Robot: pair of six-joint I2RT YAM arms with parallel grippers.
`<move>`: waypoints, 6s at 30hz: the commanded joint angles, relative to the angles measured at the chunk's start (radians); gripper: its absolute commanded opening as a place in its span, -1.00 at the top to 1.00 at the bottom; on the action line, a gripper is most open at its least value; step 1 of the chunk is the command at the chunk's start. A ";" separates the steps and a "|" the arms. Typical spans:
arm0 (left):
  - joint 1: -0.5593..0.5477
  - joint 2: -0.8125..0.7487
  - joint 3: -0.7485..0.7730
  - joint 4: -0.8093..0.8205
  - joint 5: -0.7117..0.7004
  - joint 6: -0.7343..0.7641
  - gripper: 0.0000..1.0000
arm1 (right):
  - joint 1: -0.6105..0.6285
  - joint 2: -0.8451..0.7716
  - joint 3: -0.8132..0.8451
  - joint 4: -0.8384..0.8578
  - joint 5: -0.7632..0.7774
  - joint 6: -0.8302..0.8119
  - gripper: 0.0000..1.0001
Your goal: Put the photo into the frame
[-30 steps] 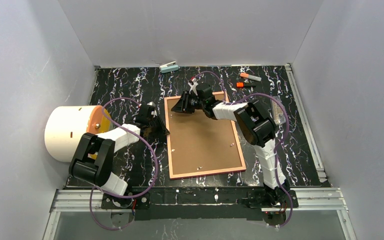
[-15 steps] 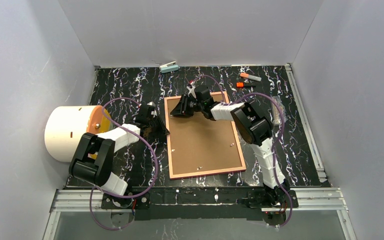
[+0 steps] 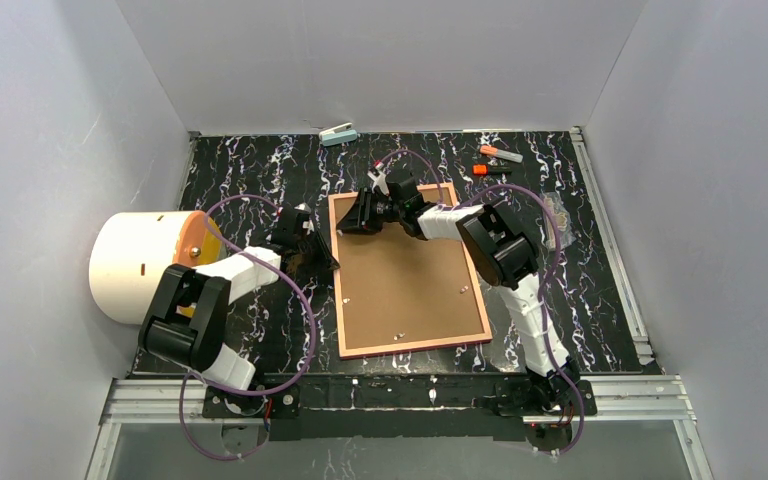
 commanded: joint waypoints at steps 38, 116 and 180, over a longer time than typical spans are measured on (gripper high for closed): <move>-0.006 -0.143 0.022 -0.194 0.063 0.019 0.32 | 0.065 -0.529 -0.639 0.088 0.107 0.147 0.13; -0.018 -0.236 -0.139 -0.053 0.174 -0.040 0.13 | 0.387 -0.972 -0.848 -0.339 0.744 0.019 0.04; -0.018 -0.142 -0.150 -0.038 0.090 -0.020 0.59 | 0.259 -0.775 -0.737 -0.659 0.145 -0.401 0.51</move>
